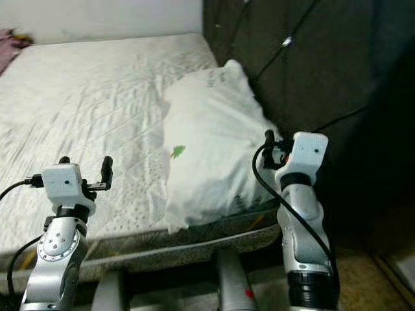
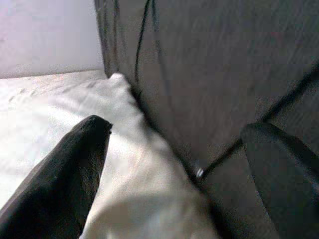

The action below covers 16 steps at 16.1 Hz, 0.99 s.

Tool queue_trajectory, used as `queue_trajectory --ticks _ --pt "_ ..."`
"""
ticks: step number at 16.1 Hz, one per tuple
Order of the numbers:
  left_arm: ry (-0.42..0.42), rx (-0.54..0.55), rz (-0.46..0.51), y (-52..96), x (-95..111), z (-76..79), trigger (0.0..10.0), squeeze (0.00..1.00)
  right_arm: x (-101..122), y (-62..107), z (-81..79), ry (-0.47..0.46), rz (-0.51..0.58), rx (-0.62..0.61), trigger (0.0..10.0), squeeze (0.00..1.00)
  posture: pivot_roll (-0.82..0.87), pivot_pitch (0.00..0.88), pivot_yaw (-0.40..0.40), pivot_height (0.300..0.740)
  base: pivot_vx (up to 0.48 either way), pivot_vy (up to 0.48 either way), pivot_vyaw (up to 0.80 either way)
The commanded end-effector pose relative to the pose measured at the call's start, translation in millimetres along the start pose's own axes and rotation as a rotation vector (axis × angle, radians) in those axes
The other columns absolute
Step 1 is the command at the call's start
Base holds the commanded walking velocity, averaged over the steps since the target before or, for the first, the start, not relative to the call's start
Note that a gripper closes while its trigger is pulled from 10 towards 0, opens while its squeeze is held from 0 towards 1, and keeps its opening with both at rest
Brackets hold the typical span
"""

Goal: Clean up the room

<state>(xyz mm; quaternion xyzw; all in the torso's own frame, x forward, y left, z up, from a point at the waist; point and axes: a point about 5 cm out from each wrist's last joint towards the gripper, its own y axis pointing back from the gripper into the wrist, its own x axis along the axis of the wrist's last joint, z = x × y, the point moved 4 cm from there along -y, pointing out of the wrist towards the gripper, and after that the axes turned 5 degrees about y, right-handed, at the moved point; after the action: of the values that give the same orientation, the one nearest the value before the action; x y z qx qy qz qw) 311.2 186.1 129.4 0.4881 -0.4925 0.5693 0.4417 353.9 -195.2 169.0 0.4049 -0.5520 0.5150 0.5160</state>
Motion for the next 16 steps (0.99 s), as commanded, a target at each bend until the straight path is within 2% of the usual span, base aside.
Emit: queue_trajectory --ticks 1,6,11,16 --pt "-0.009 -0.009 0.004 0.6 2 -1.3 10.0 0.0 5 -0.4 -0.6 -0.01 0.011 0.0 10.0 0.0 -0.06 0.0 0.012 0.594 0.0 0.0 -0.43" --pt "0.004 -0.038 0.002 -4.0 3 9.0 10.0 0.0 3 1.8 4.4 0.003 0.003 0.002 10.0 0.0 -0.07 0.0 0.017 0.644 0.0 0.0 -0.43" --pt "0.005 -0.036 0.008 -5.8 5 9.3 10.0 0.0 3 1.3 -6.9 -0.021 0.002 0.053 10.0 0.0 -0.07 0.0 0.008 0.701 0.0 0.0 -0.09" --pt "0.008 -0.039 0.003 -4.3 3 12.1 10.0 0.0 2 1.1 -16.3 -0.03 0.003 0.102 10.0 0.0 -0.07 0.0 0.009 0.706 0.0 0.0 0.0"
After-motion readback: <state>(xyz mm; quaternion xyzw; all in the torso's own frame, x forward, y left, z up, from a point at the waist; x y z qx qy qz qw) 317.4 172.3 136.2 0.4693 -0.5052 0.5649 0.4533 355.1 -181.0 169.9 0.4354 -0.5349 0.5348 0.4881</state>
